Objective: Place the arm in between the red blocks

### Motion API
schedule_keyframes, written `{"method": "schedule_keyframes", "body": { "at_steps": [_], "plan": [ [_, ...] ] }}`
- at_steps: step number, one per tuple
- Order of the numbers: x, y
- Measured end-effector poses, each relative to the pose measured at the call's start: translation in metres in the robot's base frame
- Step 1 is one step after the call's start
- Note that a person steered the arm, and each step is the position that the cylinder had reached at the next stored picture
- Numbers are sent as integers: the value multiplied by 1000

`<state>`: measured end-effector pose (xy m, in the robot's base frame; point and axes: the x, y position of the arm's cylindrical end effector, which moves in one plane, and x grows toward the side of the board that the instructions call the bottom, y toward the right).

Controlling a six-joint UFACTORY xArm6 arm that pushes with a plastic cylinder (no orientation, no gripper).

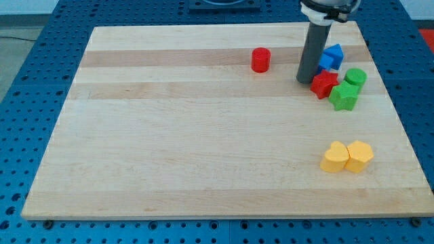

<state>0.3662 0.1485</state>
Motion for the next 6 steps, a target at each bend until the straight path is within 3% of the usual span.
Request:
{"method": "schedule_keyframes", "body": {
  "at_steps": [6],
  "plan": [
    [-2, -1]
  ]
}}
